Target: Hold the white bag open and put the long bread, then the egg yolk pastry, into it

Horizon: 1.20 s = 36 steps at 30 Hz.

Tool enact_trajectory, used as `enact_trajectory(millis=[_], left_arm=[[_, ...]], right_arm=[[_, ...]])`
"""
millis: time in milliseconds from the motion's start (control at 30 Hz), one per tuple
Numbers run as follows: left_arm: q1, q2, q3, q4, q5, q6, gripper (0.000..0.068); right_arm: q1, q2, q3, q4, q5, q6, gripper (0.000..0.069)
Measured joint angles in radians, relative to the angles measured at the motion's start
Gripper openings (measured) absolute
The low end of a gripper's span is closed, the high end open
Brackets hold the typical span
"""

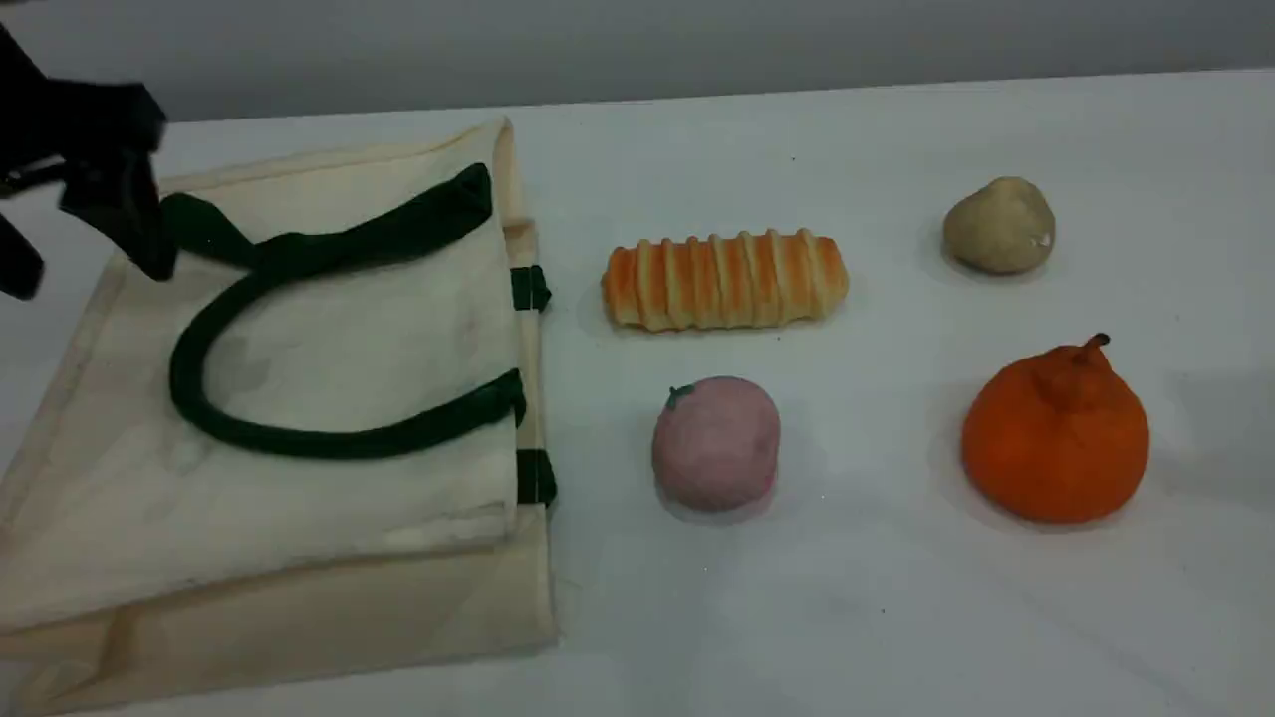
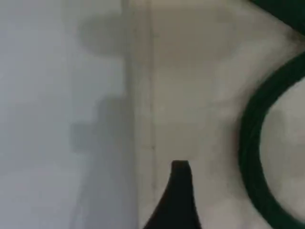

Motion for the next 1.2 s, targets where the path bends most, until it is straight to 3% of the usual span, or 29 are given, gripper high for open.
enact_trajectory(millis=[767, 1200], left_arm=[[-0.022, 0.178, -0.002, -0.028, -0.148, 0.003, 0.0592], [-0.022, 0.178, -0.002, -0.026, -0.154, 0.003, 0.0592]], right_arm=[[0.000, -0.001, 0.000, 0.000, 0.008, 0.000, 0.0419], [0.000, -0.001, 0.000, 0.000, 0.012, 0.000, 0.0419]])
